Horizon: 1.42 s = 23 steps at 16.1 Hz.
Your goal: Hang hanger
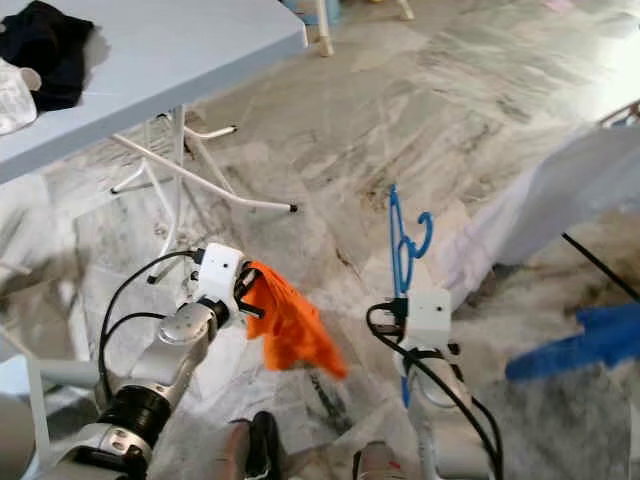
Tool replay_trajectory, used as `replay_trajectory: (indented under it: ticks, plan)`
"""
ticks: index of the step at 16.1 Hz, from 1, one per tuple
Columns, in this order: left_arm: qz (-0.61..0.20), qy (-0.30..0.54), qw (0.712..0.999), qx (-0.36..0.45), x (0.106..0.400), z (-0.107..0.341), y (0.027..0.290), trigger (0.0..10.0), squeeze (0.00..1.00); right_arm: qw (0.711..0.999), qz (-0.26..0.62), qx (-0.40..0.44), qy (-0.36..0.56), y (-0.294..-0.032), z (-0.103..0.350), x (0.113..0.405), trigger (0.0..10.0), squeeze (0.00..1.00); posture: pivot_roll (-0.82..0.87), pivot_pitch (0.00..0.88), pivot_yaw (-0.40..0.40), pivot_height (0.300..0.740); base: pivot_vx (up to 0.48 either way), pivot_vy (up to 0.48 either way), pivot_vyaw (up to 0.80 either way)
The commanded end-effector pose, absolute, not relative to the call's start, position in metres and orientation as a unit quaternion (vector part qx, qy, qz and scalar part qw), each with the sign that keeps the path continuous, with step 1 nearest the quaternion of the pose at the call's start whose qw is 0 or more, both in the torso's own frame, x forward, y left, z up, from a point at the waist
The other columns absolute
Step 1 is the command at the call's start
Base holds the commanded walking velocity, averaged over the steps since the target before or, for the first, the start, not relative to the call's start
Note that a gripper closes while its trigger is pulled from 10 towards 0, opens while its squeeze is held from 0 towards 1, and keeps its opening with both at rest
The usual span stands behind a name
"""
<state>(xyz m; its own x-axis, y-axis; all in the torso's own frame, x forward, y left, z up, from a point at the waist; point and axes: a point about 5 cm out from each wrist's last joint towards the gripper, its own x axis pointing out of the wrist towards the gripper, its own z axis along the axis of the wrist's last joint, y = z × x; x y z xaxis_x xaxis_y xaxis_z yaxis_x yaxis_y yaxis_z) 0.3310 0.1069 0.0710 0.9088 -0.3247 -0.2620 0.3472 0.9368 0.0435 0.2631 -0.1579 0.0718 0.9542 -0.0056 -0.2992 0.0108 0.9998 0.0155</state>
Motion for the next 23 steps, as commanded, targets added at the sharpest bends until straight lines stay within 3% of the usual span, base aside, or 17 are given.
replay_trajectory:
  ticks: [1, 18, 23]
  plan:
    - [-0.165, 0.131, 0.977, 0.043, 0.330, 0.070, 0.114, 10.0, 0.00, 0.989, -0.006, 0.013, 0.150, -0.156, 0.073, 0.259, 10.0, 0.00, -0.12, 0.231, 0.084, 0.740, 0.000, 0.480, -0.80]
    - [-0.178, 0.134, 0.974, 0.044, 0.330, 0.073, 0.103, 10.0, 0.00, 0.989, -0.034, 0.007, 0.147, -0.162, 0.076, 0.258, 10.0, 0.00, -0.14, 0.248, 0.084, 0.740, 0.000, 0.418, -0.79]
    - [-0.212, 0.115, 0.971, 0.004, 0.323, 0.075, 0.095, 10.0, 0.00, 0.989, -0.035, 0.003, 0.146, -0.160, 0.076, 0.259, 10.0, 0.00, -0.13, 0.251, 0.075, 0.740, 0.000, 0.000, -0.19]
